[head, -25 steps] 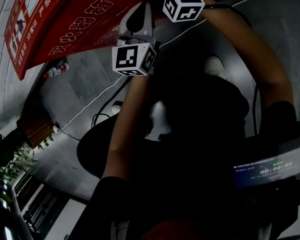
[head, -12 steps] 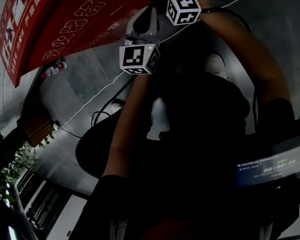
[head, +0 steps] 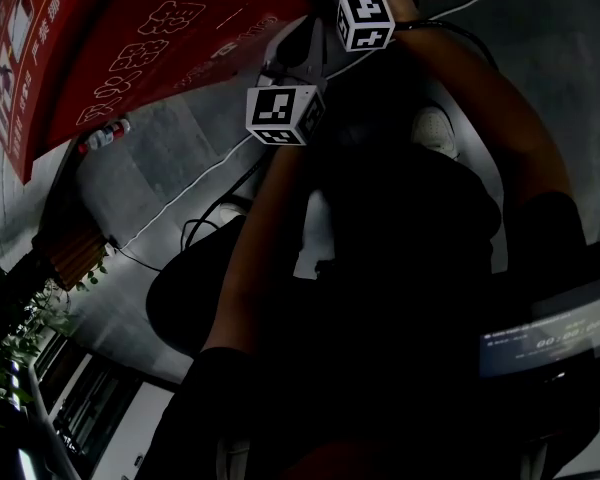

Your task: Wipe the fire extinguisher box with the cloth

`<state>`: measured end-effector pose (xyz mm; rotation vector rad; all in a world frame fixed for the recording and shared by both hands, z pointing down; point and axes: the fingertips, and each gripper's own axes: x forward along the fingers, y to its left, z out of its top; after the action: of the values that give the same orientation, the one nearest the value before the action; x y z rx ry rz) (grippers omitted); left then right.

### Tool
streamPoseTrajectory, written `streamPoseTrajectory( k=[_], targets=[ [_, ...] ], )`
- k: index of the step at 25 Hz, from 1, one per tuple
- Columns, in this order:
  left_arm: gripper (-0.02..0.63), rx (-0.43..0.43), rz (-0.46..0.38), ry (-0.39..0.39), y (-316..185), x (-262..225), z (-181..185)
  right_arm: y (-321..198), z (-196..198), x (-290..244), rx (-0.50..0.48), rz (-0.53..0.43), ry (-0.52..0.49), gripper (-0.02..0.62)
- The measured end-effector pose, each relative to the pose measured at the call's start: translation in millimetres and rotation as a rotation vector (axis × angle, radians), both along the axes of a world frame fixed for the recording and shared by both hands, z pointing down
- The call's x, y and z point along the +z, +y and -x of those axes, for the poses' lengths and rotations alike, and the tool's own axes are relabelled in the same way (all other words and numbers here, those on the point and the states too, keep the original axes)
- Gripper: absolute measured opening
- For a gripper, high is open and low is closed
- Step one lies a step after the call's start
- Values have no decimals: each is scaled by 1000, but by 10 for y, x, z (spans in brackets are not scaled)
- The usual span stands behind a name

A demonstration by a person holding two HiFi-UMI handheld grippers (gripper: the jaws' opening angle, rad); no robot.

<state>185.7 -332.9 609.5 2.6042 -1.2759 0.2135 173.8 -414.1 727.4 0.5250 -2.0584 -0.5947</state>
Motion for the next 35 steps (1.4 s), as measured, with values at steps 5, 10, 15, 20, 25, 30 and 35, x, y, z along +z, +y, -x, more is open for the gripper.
streamPoseTrajectory(
  k=[5, 10, 15, 20, 25, 30, 35],
  targets=[
    [3, 12, 24, -1, -2, 104, -3, 43, -14, 295, -1, 41, 73, 104],
    [3, 22, 37, -3, 6, 178, 7, 117, -14, 546, -22, 98, 145, 105],
    [3, 21, 34, -12, 1, 164, 66, 210, -60, 719, -36, 189, 209, 106],
    [3, 4, -4, -19, -52, -158, 213, 141, -145, 314, 105, 225, 91, 107],
    [3, -35, -57, 11, 55, -799, 383, 134, -270, -626, 244, 218, -113, 107],
    [3, -71, -168, 38, 206, -1575, 578, 177, -431, -1854, 302, 103, -240, 109],
    [2, -114, -205, 23, 333, -2134, 926, 358, -390, -2751, 305, 3, -297, 109]
  ],
)
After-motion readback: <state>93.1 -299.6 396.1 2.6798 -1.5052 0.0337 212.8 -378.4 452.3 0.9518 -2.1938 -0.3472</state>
